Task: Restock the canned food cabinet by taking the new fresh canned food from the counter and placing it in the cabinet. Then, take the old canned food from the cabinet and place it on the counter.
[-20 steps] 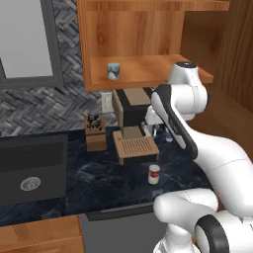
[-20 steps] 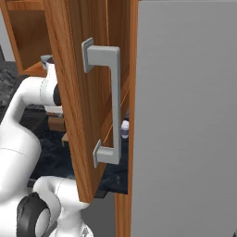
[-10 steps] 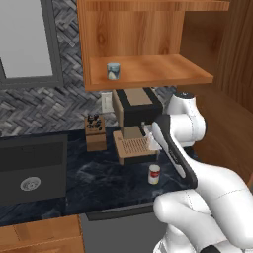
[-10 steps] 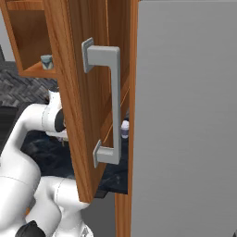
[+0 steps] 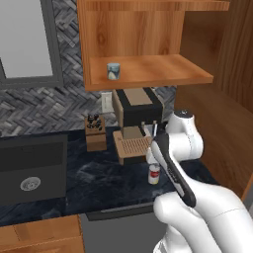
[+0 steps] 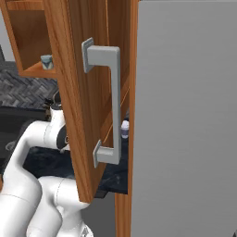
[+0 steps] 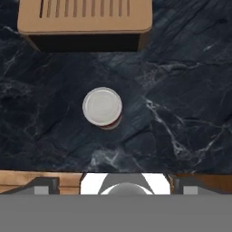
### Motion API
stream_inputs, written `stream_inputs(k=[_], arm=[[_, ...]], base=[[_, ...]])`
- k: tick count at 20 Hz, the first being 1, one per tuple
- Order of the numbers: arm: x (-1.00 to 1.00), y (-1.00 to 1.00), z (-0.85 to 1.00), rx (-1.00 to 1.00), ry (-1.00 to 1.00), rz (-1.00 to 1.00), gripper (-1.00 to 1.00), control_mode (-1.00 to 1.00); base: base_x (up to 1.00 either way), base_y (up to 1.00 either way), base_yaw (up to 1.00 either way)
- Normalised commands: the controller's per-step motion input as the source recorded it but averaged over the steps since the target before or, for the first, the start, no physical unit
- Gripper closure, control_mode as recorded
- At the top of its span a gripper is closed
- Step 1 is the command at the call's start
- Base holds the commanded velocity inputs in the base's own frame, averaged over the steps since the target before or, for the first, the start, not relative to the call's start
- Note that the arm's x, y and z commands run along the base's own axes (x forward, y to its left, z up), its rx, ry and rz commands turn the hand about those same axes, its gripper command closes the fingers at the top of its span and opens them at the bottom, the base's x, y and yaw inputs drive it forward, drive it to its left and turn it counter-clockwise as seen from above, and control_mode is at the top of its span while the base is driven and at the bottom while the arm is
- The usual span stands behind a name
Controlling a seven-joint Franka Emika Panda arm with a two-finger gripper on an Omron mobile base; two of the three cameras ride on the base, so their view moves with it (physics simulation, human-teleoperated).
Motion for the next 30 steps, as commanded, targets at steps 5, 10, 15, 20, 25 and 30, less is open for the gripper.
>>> stream_inputs(k=[5, 10, 15, 20, 25, 30], arm=[[0.2, 0.0, -0.16, 0.0, 0.0, 0.0, -1.0, -1.0], [0.24, 0.0, -0.24, 0.0, 0.0, 0.0, -1.0, -1.0], [0.25, 0.06, -0.27, 0.0, 0.0, 0.0, -1.0, -1.0], [0.17, 0.14, -0.22, 0.0, 0.0, 0.0, -1.0, -1.0], [0.11, 0.07, -0.25, 0.0, 0.01, 0.0, -1.0, -1.0], [0.04, 0.04, -0.31, 0.0, 0.01, 0.0, -1.0, -1.0]], base=[[0.0, 0.0, 0.0], [0.0, 0.0, 0.0], [0.0, 0.0, 0.0], [0.0, 0.0, 0.0], [0.0, 0.0, 0.0], [0.0, 0.0, 0.0]])
